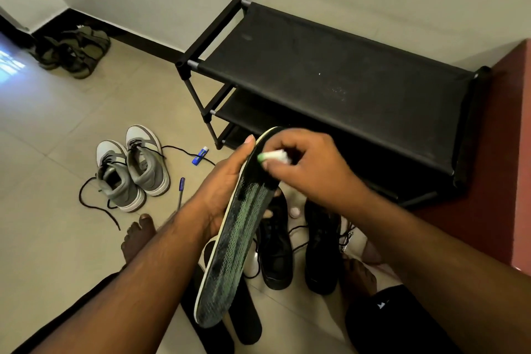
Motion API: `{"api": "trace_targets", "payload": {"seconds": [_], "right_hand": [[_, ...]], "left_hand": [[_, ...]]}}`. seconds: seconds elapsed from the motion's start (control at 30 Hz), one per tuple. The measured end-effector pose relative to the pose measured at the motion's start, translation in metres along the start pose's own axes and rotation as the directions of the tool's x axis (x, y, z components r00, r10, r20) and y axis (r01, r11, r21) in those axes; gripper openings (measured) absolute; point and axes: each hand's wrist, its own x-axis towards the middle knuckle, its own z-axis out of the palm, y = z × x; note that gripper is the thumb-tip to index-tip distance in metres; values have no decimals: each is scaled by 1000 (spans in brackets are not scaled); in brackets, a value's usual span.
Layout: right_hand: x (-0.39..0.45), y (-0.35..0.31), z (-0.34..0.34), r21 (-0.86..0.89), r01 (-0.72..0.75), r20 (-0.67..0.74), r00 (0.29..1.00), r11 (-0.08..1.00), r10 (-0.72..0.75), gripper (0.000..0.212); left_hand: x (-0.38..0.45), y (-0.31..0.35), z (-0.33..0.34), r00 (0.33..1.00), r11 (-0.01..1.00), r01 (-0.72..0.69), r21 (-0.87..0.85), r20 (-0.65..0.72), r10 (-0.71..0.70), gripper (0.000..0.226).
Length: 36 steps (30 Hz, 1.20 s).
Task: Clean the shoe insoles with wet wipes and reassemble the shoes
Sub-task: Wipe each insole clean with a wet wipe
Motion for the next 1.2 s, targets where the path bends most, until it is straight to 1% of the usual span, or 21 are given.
{"api": "trace_targets", "payload": {"seconds": [0.03, 0.1, 0.2, 0.27, 0.3, 0.37, 0.4, 0.47, 0.5, 0.57, 0.67, 0.73, 0.8, 0.87, 0.9, 0.97, 1.03, 1.1, 1.17, 1.2], "right_hand": [[2, 3, -3, -26, -22, -46, 999, 999, 21, 7], [2, 7, -2, -110, -36, -87, 996, 993, 27, 5], [-2, 6, 10, -204, 39, -64, 997, 978, -53, 7], [-6, 3, 18, -219, 114, 3, 993, 969, -116, 9], [-9, 1, 21, -214, 153, 49, 988, 965, -146, 10], [-17, -3, 27, -180, 218, 178, 966, 959, -186, 10], [-22, -5, 32, -160, 248, 253, 946, 955, -204, 10], [-28, -6, 40, -143, 296, 366, 902, 944, -228, 12], [-29, -5, 43, -139, 306, 381, 894, 942, -234, 14], [-27, -4, 42, -139, 285, 340, 913, 949, -224, 15], [-17, 1, 31, -168, 193, 146, 975, 967, -169, 10], [-9, 5, 21, -176, 119, 14, 993, 977, -118, 8], [-5, 8, 16, -181, 67, -52, 996, 981, -78, 7], [-6, 7, 17, -221, 85, -41, 995, 972, -96, 8], [-9, 5, 20, -240, 117, -12, 992, 964, -124, 9], [-17, -1, 29, -249, 200, 83, 979, 948, -185, 10], [-24, -5, 37, -239, 275, 188, 954, 931, -234, 12], [-29, -7, 42, -239, 318, 257, 932, 917, -256, 12], [-28, -6, 41, -235, 305, 260, 935, 923, -242, 13], [-25, -5, 39, -232, 280, 237, 945, 932, -225, 14]], "left_hand": [[1, 0, 0, 1000, 1000, -5, 5, -6, 5, 80], [2, -2, 0, 1000, 1000, -4, 12, -14, 4, 82], [2, -3, 3, 1000, 1000, 9, -29, -23, -10, 86], [4, -4, 3, 999, 998, 15, -66, -31, -17, 83], [4, -4, 3, 999, 998, 15, -68, -42, -18, 76], [4, -2, 2, 997, 998, 7, -65, -72, -12, 61], [4, -1, 1, 997, 998, -1, -66, -82, -4, 57], [5, -1, 0, 994, 998, -11, -59, -107, 5, 58], [5, -2, -1, 993, 999, -9, -54, -121, 2, 61], [5, -2, -2, 992, 999, -15, -51, -126, 9, 61], [3, -2, 2, 999, 997, 30, -75, -42, -34, 61], [4, -5, 4, 998, 995, 61, -80, 6, -61, 65], [5, -7, 8, 997, 994, 68, -87, 45, -65, 66], [3, -6, 12, 998, 995, 59, -81, 25, -57, 66], [3, -6, 11, 999, 997, 36, -72, -12, -37, 66], [5, -6, 5, 994, 1000, -28, -8, -104, 27, 62], [7, -6, -1, 985, 997, -41, 69, -164, 52, 59], [7, -5, -4, 979, 996, -49, 79, -196, 63, 60], [7, -5, -4, 976, 995, -51, 90, -206, 69, 62], [6, -5, -2, 979, 995, -41, 89, -194, 58, 64]]}}
